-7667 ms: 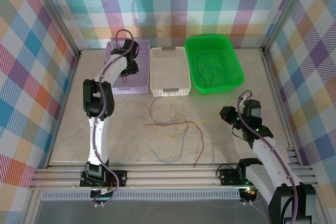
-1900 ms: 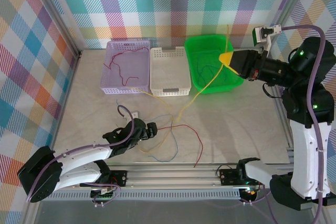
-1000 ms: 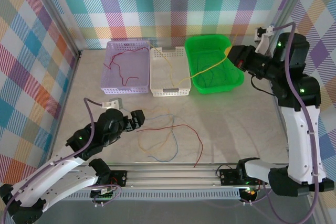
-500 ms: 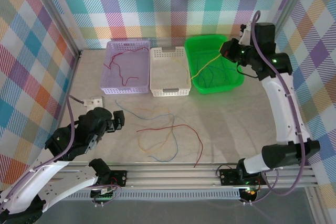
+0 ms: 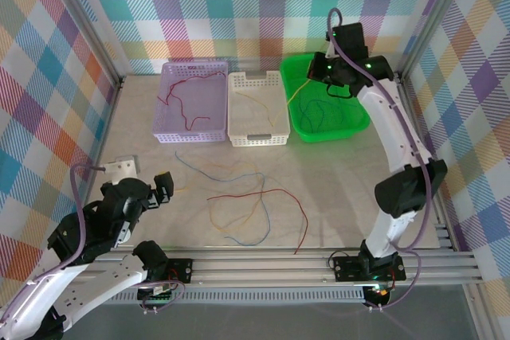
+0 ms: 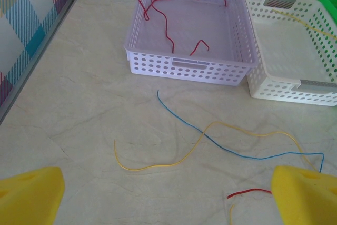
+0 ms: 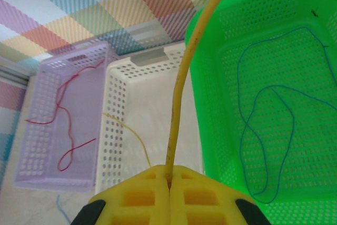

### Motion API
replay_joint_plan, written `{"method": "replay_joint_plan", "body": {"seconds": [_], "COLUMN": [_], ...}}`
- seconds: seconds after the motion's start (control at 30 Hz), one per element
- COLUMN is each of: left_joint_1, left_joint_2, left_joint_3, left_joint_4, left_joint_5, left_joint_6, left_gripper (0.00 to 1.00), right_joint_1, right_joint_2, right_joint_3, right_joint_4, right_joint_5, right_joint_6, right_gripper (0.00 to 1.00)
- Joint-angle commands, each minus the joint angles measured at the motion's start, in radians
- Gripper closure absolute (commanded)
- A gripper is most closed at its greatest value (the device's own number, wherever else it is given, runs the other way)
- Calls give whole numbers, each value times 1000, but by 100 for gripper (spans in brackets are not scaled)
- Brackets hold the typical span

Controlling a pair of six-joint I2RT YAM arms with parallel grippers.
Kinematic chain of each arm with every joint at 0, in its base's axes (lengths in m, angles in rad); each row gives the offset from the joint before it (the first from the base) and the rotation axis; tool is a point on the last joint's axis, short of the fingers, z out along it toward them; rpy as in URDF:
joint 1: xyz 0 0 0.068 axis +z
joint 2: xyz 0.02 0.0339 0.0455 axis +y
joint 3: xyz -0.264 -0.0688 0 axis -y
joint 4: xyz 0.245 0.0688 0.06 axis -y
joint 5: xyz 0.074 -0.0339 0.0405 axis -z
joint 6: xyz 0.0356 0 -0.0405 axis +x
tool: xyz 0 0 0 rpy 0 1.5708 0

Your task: Untangle the cables

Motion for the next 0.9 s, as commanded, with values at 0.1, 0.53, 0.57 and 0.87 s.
{"method": "replay_joint_plan", "body": {"seconds": [0.1, 0.53, 0.57, 0.87], "left_joint_1": [8, 8, 9, 8], "left_joint_2": [33, 15, 13, -4], "left_joint_3": [-13, -24, -23, -27], "left_joint_4": [-4, 5, 7, 15], "left_joint_5": [-13, -2, 0, 13], "left_joint_6": [19, 29, 30, 40], "left_gripper": [0, 0, 0, 0], "right_joint_1": [22, 107, 115, 207], "right_joint_2": [140, 377, 388, 506], "right_joint_3": [145, 294, 295, 328], "right_joint_4": [-38, -65, -63, -54], "right_joint_5": [88, 221, 229, 288], "right_joint_6": [-35, -97, -102, -160], "right_gripper": [100, 100, 100, 100]}}
